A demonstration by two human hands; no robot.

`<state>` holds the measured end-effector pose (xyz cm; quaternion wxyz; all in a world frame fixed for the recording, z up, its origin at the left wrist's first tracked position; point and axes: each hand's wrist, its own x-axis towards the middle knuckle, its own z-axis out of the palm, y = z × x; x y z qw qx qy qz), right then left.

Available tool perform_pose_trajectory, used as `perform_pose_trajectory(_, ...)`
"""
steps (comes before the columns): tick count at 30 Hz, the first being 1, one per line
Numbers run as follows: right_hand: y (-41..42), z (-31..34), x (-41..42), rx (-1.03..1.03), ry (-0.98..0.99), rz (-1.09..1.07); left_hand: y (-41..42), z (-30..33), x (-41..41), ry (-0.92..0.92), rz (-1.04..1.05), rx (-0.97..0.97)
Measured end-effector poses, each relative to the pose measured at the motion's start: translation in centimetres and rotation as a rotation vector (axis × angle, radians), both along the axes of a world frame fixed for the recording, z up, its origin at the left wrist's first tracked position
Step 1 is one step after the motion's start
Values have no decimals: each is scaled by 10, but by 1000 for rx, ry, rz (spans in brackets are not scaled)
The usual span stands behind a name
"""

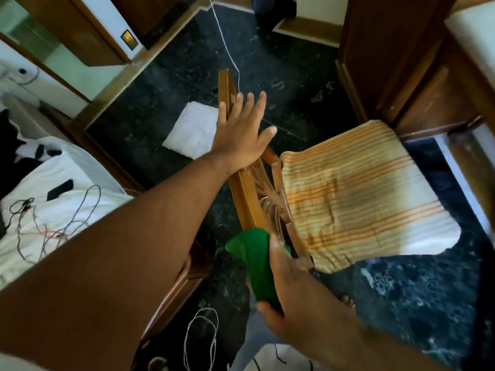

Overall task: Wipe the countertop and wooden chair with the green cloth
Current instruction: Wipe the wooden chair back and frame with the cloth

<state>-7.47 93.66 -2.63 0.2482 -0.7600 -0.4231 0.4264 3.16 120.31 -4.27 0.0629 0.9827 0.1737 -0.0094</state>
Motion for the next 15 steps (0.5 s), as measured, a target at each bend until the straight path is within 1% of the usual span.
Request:
perform_pose_trajectory(3,20,4,3,-92,-17,-18,9,-1,-4,-146,39,-150)
perform_pose_trajectory(4,32,5,6,-105,-47,-34,18,0,-3,-175,53,-156)
perform_pose_trajectory(5,43,6,9,-106,-83,-49,30,2,0,-179,47,-111)
perform_pose_trajectory(7,70,8,20,-84,-154,-110,59,9,14,-153,-21,12)
perform_pose_trajectory(10,112,7,37,-55,-207,-216,88,15,41,-93,-196,96)
perform_pose_trajectory(13,132,-1,43,-14,-195,-341,95,7,56,-34,-386,52)
perform_pose_trajectory(15,121,-5,40,5,-99,-344,99,1,56,-48,-408,-11)
